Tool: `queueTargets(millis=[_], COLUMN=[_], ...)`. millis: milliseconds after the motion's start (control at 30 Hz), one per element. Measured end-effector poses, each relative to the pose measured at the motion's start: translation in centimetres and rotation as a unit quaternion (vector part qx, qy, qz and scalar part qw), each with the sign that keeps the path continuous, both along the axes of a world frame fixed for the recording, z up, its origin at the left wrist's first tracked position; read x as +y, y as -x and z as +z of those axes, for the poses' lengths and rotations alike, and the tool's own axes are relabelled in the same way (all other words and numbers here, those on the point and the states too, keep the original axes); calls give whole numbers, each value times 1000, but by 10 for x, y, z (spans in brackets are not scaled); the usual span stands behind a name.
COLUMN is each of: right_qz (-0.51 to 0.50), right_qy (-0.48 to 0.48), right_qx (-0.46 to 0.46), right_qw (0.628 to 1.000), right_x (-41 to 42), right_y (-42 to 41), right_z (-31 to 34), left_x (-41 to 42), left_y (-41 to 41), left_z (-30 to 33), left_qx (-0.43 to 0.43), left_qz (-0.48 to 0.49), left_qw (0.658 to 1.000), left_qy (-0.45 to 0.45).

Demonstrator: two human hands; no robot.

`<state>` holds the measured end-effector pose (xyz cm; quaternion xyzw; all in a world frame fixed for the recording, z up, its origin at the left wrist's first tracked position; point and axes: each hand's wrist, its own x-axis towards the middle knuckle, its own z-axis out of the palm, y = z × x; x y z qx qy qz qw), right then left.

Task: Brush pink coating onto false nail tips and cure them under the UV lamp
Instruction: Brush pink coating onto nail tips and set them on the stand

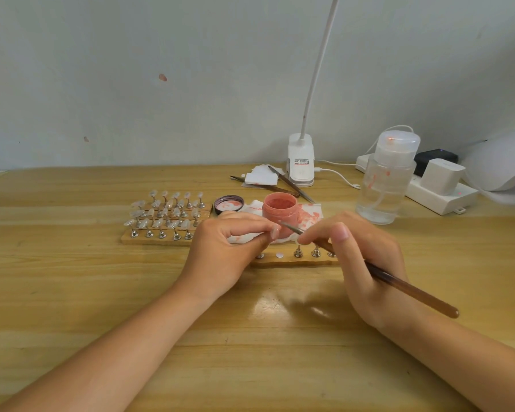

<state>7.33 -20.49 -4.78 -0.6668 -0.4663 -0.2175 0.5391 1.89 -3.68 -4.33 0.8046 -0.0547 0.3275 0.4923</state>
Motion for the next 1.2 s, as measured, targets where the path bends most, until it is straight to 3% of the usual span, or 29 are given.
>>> queueTargets(millis=[800, 1200], right_qz=[-22, -17], right_qy=[16, 10], right_qx=[-33, 22], right_qw=[999, 1000], right_x=[2, 2], right_y=[0, -1], right_z=[0, 0], left_x=[-4, -5], left_y=[5, 6], left_z=[5, 5], left_qx=[39, 44], left_qz=[56, 60], left_qw=[998, 997], left_qy=[1, -3])
